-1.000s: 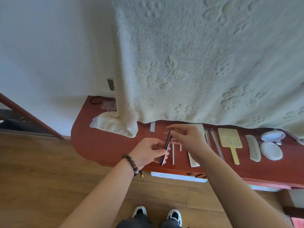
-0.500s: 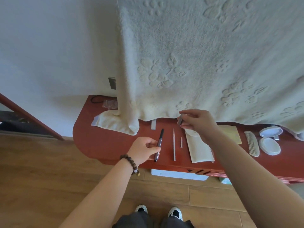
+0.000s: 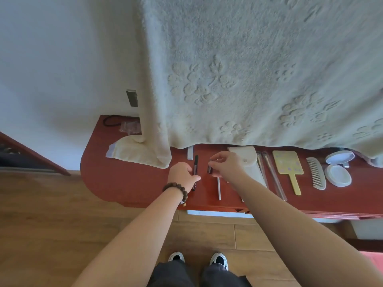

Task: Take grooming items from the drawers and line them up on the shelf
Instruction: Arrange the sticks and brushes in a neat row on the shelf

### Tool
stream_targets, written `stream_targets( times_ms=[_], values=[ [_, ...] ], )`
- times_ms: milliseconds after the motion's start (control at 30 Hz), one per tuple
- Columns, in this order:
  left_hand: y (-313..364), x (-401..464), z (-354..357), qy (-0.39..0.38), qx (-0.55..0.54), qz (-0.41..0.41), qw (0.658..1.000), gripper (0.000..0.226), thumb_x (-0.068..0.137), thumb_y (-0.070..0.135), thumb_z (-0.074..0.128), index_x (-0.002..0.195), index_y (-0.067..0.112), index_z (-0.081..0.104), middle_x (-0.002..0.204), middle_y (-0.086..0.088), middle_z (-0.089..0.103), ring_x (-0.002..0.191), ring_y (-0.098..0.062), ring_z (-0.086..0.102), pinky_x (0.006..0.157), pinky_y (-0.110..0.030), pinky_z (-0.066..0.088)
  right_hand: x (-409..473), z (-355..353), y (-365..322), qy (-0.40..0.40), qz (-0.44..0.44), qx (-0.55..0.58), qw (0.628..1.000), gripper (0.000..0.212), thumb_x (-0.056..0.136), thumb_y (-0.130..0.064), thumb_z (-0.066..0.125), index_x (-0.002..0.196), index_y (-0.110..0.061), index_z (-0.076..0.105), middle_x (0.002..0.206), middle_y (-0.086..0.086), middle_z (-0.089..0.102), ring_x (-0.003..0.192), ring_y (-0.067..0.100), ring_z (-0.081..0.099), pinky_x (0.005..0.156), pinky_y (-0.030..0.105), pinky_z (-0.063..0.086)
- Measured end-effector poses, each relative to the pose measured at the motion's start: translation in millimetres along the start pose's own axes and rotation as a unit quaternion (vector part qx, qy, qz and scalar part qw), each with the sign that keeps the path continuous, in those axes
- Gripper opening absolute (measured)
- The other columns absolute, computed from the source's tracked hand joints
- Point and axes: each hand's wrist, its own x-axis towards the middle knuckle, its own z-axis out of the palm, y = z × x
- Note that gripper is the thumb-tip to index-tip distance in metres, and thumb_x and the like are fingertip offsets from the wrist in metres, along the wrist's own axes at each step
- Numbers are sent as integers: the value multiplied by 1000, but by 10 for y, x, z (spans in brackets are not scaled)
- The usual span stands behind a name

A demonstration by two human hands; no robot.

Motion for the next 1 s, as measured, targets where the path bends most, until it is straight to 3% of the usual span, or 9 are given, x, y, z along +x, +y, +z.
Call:
stream_targets(
  times_ms=[200,400,500,633,700,767,900,1000],
  values=[
    [-29,99,126,13,48,-15,999,30,80,32,73,99,11,64,101,-4,66,97,-22,62,83,-31,51,160,217,121,6,11,-90,996,8,80,-8,71,79,-13,67,82,4,63,77,27,69,70,43,60],
    [-61,110,215,23,50,-18,998,27,79,34,73,92,13,64,92,-2,67,91,-21,62,75,-31,50,237,378,149,3,13,-167,986,18,81,-12,70,70,-22,59,82,4,66,73,27,68,75,42,57],
    [-52,101,245,30,36,-16,999,26,77,32,75,89,13,63,87,-3,67,86,-21,63,73,-31,50,266,445,187,18,21,-193,981,24,80,-15,70,67,-27,54,74,-4,60,80,23,64,93,45,49],
    [-70,100,281,35,13,-12,999,27,76,30,76,88,11,63,89,-5,68,86,-22,63,73,-33,51,323,474,225,14,47,-192,980,5,87,-16,63,90,-18,66,83,0,63,86,17,60,103,39,41],
    [-90,103,298,38,1,-12,999,28,75,30,77,90,10,63,89,-6,69,86,-23,64,73,-32,50,311,459,219,-1,59,-172,983,17,91,-15,57,102,-12,69,86,1,66,86,16,59,98,33,44],
    [-98,100,297,38,-4,-9,999,30,75,30,78,91,9,63,89,-7,68,86,-24,63,72,-31,49,280,440,211,2,17,-196,980,19,89,-15,59,105,-11,70,101,5,69,96,21,63,87,31,48],
    [-118,60,243,47,13,6,999,40,79,41,72,103,11,62,94,-5,66,91,-21,61,73,-29,47,195,340,195,15,-15,-198,980,31,90,-25,63,119,-14,66,121,6,64,107,22,60,83,23,41],
    [-174,-33,181,89,36,78,992,37,87,41,62,110,12,62,104,-3,60,97,-18,59,75,-26,47,80,162,248,47,-87,-201,975,37,93,-32,57,127,-18,59,126,4,57,103,19,58,82,22,41]
  ],
)
